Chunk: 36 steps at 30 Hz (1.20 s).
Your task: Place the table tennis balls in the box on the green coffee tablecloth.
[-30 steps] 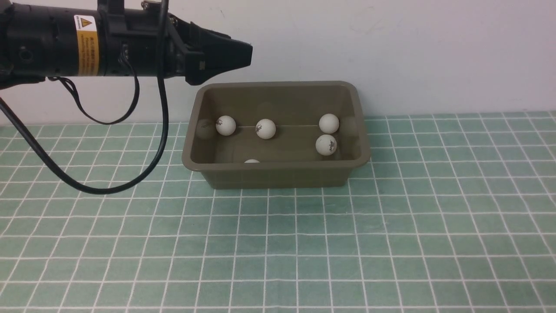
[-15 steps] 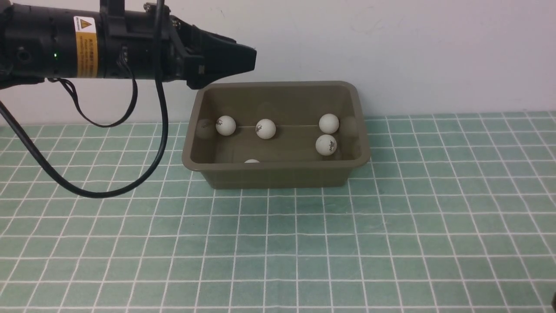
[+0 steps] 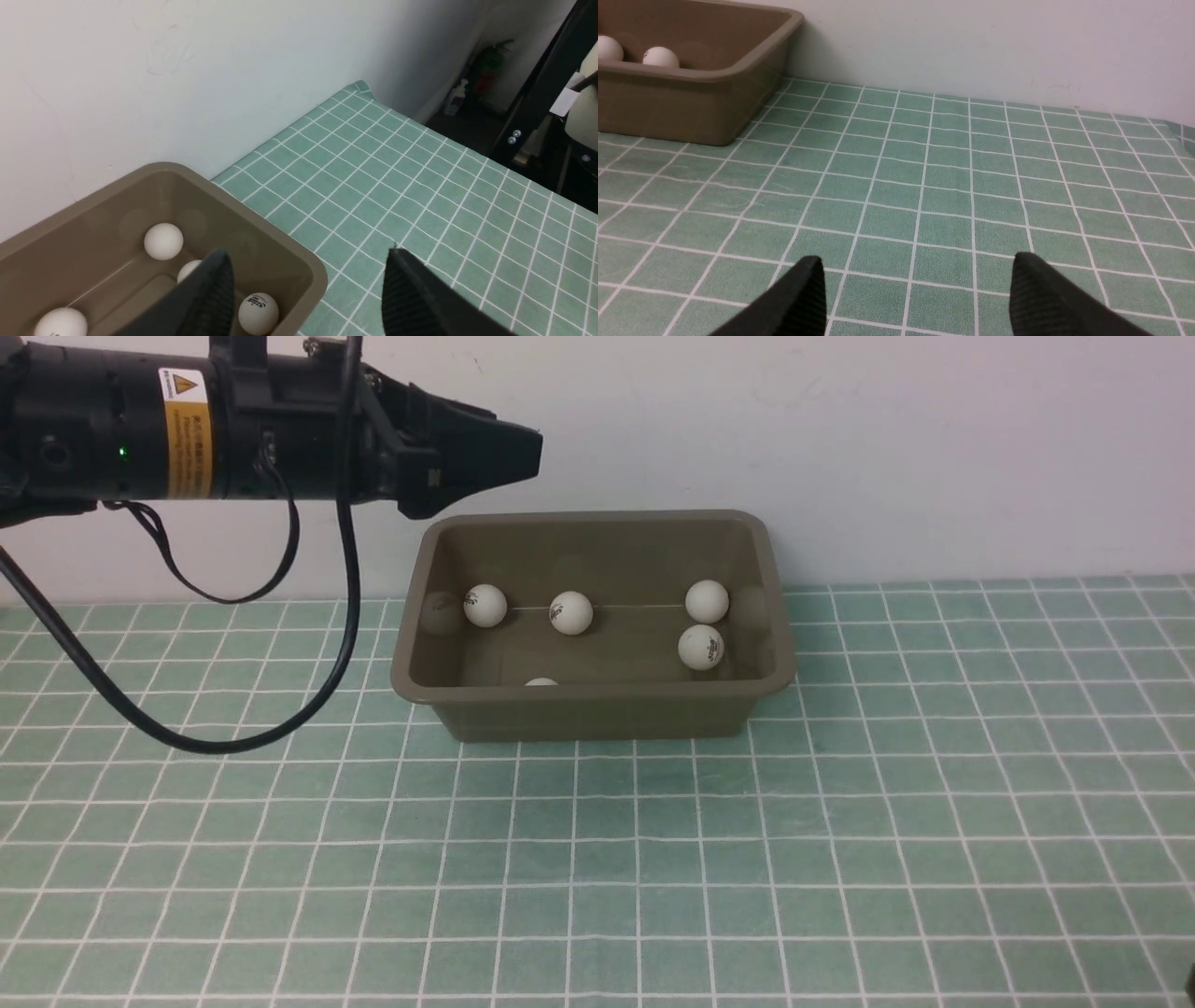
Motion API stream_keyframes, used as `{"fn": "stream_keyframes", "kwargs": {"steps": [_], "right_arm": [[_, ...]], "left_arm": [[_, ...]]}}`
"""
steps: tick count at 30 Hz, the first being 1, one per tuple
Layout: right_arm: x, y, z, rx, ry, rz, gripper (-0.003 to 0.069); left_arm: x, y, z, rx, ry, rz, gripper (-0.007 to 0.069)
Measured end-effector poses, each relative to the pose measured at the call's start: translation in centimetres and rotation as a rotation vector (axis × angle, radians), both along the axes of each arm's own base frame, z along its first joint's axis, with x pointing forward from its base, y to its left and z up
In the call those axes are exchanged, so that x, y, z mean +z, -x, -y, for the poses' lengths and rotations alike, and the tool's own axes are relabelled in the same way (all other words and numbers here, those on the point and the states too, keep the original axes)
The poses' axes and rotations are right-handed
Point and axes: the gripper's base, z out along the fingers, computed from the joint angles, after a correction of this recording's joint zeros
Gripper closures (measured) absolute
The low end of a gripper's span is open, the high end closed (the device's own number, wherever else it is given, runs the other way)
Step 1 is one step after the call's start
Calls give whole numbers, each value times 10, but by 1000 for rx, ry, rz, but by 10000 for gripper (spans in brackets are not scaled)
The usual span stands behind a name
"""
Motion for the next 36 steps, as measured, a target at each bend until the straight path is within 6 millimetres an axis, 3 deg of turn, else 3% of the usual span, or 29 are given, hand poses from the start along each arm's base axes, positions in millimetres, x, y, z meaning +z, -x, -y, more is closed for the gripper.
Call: {"fn": "stream_keyframes", "kwargs": {"steps": [15,19,27,30,32,36], "right_arm": [[0,0,0,0,0,0,177],[0,0,0,0,0,0,177],[0,0,0,0,0,0,177],[0,0,0,0,0,0,177],[0,0,0,0,0,0,177],[0,0,0,0,0,0,177]], "left_arm": [[1,-1,-1,25,0,1,230],[10,5,-2,30,2,29,230],[88,68,-15,136,33,282,230],[103,84,-19,168,61,310,230],[130,120,-29,225,120,362,230],[156,167,-37,284,188,432,230]]}}
